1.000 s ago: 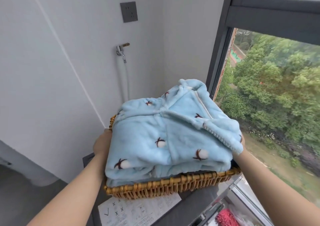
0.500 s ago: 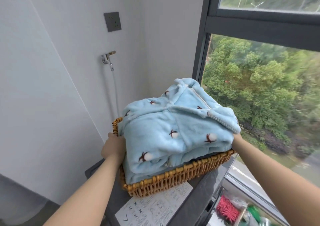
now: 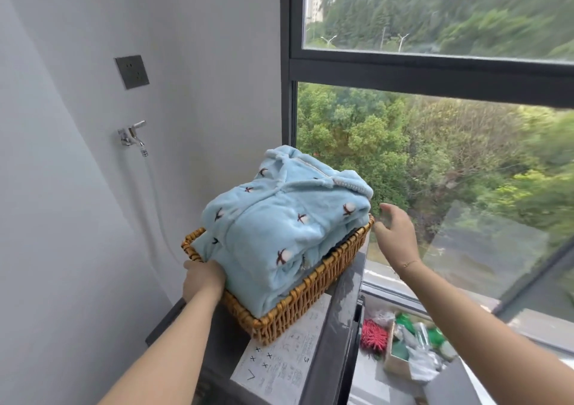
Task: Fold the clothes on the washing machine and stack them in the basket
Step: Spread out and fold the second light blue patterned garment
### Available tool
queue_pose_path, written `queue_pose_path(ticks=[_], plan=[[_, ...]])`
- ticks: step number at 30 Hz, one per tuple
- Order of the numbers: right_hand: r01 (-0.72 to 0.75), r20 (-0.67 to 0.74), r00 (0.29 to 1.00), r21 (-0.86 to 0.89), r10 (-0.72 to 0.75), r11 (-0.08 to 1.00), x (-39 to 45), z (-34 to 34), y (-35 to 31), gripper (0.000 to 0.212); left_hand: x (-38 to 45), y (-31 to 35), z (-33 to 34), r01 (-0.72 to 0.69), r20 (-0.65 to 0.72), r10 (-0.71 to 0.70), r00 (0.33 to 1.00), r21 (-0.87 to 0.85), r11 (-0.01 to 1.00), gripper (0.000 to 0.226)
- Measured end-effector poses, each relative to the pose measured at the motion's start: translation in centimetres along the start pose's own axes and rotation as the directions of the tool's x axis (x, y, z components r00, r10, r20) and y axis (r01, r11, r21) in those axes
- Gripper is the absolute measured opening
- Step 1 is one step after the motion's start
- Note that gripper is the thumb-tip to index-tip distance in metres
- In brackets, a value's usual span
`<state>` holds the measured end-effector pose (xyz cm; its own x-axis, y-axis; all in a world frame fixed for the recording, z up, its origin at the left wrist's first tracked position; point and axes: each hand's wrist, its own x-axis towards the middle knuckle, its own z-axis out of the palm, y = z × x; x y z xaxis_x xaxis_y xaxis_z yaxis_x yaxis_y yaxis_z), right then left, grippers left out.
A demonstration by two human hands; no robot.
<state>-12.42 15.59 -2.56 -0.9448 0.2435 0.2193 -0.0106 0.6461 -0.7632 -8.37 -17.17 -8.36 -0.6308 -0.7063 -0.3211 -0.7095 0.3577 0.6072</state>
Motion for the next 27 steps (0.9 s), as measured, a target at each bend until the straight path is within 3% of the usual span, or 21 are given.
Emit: queue_pose_path(ticks=[3, 5, 10, 15, 17, 19, 21, 23, 24, 25, 27], plan=[[0.225, 0.016, 0.974, -0.006, -0.225, 0.974, -1.6, 0.0, -3.9, 0.042, -1.9, -1.5, 0.0, -0.022, 0.015, 0.022, 1.0, -0.043, 0.999, 0.047], [0.286, 0.085, 0.955, 0.009, -0.285, 0.958, -2.0, 0.9, -6.1, 0.047, -3.1, -2.3, 0.1, -0.026, 0.026, 0.028, 0.999, -0.079, 0.997, 0.044], [0.065, 0.375, 0.926, -0.038, -0.046, 0.997, -3.8, 5.8, -8.3, 0.074, -4.5, -4.7, -0.1, -0.039, 0.108, 0.058, 0.992, -0.174, 0.984, 0.041], [0.032, 0.45, 0.893, -0.118, 0.025, 0.992, -5.5, 7.3, -5.9, 0.09, -4.9, -6.7, -0.1, -0.023, 0.224, 0.076, 0.972, -0.231, 0.973, 0.051], [0.033, 0.467, 0.884, -0.121, 0.027, 0.992, -5.6, 6.9, -5.9, 0.088, -5.0, -5.9, -1.3, -0.037, 0.312, 0.089, 0.946, -0.169, 0.985, 0.063], [0.042, 0.476, 0.879, -0.148, 0.034, 0.988, -5.8, 6.7, -6.2, 0.087, -4.8, -4.5, -3.2, -0.205, 0.408, 0.149, 0.901, 0.096, 0.974, 0.064], [0.068, 0.479, 0.877, -0.182, 0.028, 0.981, -6.1, 6.6, -6.3, 0.083, -5.1, -2.2, -5.7, -0.386, 0.257, 0.315, 0.914, 0.301, 0.872, 0.055], [0.084, 0.469, 0.883, -0.167, 0.004, 0.982, -6.2, 6.5, -6.0, 0.075, -5.6, 0.6, -7.5, -0.521, 0.019, 0.525, 0.851, 0.154, 0.839, 0.045], [0.097, 0.455, 0.89, -0.15, -0.019, 0.984, -6.2, 6.3, -5.8, 0.069, -5.3, 2.1, -7.8, -0.564, -0.05, 0.565, 0.824, 0.034, 0.825, 0.042], [0.102, 0.427, 0.903, -0.123, -0.04, 0.987, -6.2, 5.9, -5.6, 0.062, -4.9, 3.4, -7.9, -0.56, -0.054, 0.557, 0.829, -0.046, 0.828, 0.041], [0.055, 0.29, 0.956, -0.021, -0.047, 0.998, -6.5, 4.8, -5.4, 0.041, -3.5, 5.0, -7.2, -0.42, 0.066, 0.435, 0.898, -0.169, 0.892, 0.044]])
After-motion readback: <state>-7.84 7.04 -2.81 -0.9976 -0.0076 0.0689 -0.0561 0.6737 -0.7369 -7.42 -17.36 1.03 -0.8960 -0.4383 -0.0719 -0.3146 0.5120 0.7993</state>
